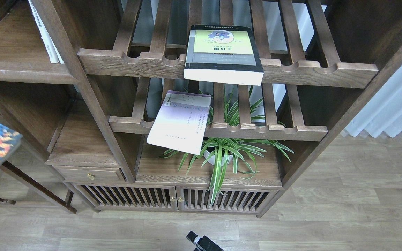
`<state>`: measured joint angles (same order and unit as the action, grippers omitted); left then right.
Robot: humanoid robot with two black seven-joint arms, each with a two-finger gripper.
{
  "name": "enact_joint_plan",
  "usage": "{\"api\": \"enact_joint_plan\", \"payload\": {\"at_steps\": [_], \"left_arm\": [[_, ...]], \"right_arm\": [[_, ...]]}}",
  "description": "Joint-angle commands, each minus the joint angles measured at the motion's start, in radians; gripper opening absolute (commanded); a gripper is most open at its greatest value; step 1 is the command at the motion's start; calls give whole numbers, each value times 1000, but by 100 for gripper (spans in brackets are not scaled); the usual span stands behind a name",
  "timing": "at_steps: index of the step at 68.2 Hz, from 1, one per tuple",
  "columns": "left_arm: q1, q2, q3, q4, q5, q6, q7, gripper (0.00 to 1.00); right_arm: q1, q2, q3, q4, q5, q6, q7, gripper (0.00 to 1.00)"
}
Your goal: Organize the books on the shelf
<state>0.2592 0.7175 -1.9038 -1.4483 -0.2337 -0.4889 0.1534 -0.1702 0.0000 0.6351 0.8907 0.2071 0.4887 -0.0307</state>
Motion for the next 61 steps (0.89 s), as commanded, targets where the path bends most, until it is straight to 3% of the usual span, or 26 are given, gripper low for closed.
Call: {"api": "enact_joint_plan", "payload": {"at_steps": [1, 15, 36, 61], "left_arm": [[-57, 49, -6, 5, 10, 0, 21, 5], [-256, 62, -4, 25, 155, 0, 117, 5], [-485, 57, 0, 46, 428, 0, 132, 5], [-761, 45, 111, 123, 659, 0, 137, 6]], "right_arm": [[0, 0, 0, -1, 0, 0, -1, 100], [0, 0, 0, -1, 0, 0, -1, 100], [-8, 0, 0, -1, 0, 0, 0, 100], [-6, 0, 0, -4, 0, 0, 0, 100]]}}
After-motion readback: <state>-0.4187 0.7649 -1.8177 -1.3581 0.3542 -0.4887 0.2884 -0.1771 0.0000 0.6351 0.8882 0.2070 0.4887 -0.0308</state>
